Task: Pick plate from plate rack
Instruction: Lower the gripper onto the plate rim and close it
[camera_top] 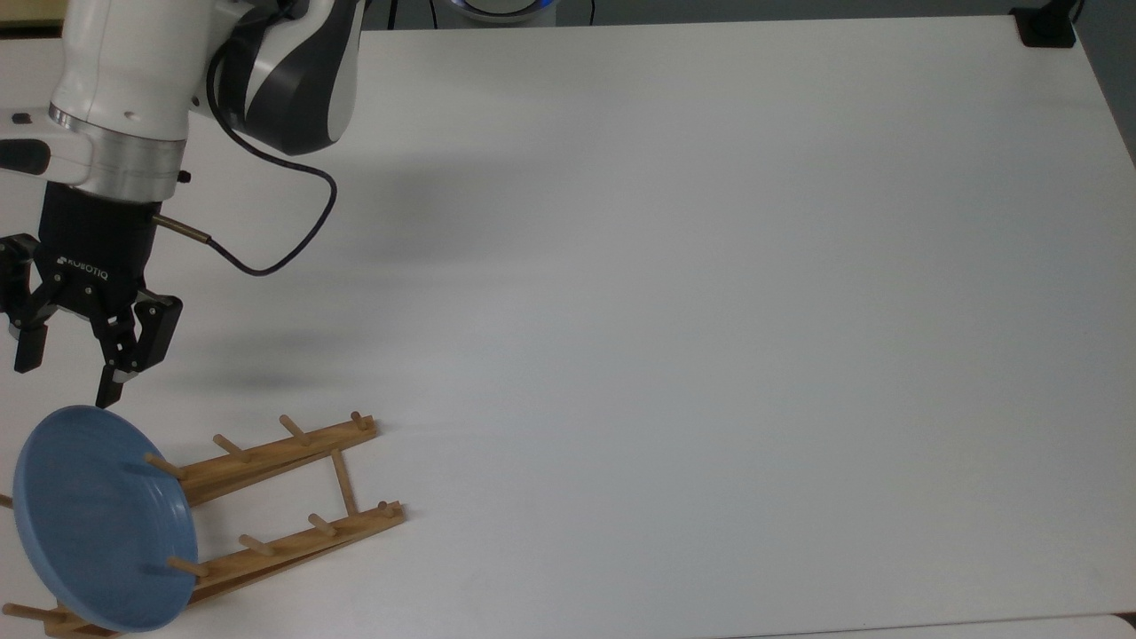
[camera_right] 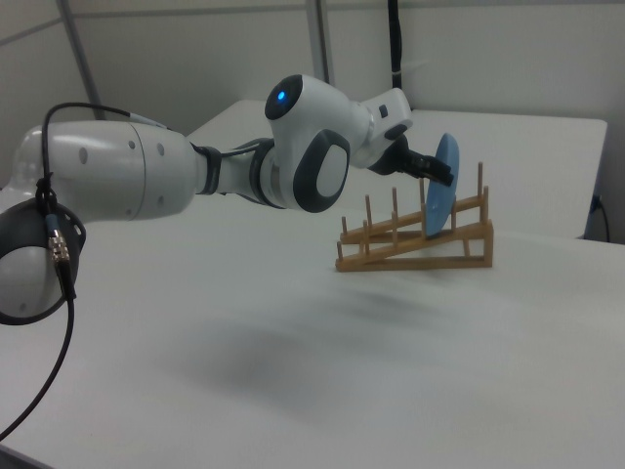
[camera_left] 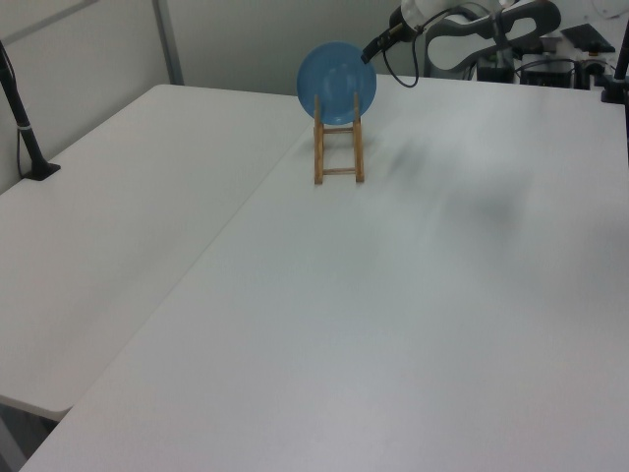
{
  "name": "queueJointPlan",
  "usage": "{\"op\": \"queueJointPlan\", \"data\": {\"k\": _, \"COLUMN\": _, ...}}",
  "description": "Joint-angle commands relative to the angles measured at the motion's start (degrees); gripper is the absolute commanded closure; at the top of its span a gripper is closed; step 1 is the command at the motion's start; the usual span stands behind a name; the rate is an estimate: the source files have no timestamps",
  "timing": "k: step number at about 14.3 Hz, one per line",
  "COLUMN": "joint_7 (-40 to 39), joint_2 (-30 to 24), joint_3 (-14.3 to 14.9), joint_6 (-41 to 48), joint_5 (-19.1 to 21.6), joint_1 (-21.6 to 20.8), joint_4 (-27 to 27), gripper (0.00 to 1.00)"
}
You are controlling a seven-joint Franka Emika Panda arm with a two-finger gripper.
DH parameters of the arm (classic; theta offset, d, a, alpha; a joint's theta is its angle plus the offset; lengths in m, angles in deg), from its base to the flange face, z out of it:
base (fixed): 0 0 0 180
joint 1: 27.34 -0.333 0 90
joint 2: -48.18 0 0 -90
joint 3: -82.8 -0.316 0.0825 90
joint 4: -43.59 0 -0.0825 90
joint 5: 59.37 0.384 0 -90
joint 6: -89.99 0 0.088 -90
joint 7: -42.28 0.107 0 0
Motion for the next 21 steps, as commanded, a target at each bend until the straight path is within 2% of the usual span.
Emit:
{"op": "queueJointPlan", "data": {"k": 1, "joint_7": -0.8, "joint_2": 5.1, "joint_3": 1.4, "joint_6": -2.0, "joint_5": -0.7, "joint_1": -0.5, "joint_4": -4.9, "gripper": 0.29}}
{"op": "queueJointPlan", "data": {"k": 4, "joint_7": -0.5, "joint_2": 6.7, "joint_3": 2.4, "joint_6": -2.0, "joint_5": -0.6, "joint_1": -0.5, "joint_4": -7.0, "gripper": 0.32}}
{"op": "queueJointPlan", "data": {"k": 7, "joint_7": -0.4, "joint_2": 7.9, "joint_3": 2.4, "joint_6": -2.1, "joint_5": -0.6, "joint_1": -0.6, "joint_4": -8.4, "gripper": 0.43}}
{"op": "queueJointPlan", "data": {"k": 9, "joint_7": -0.4, "joint_2": 8.2, "joint_3": 2.5, "joint_6": -2.1, "joint_5": -0.6, "joint_1": -0.8, "joint_4": -8.4, "gripper": 0.57}}
{"op": "queueJointPlan", "data": {"k": 11, "joint_7": -0.5, "joint_2": 8.3, "joint_3": 2.6, "joint_6": -2.0, "joint_5": -0.6, "joint_1": -0.9, "joint_4": -8.4, "gripper": 0.65}}
{"op": "queueJointPlan", "data": {"k": 15, "joint_7": -0.7, "joint_2": 8.2, "joint_3": 3.2, "joint_6": -2.1, "joint_5": -0.6, "joint_1": -1.1, "joint_4": -8.4, "gripper": 0.73}}
{"op": "queueJointPlan", "data": {"k": 21, "joint_7": -1.0, "joint_2": 7.9, "joint_3": 4.4, "joint_6": -4.4, "joint_5": -0.8, "joint_1": -1.1, "joint_4": -8.3, "gripper": 0.75}}
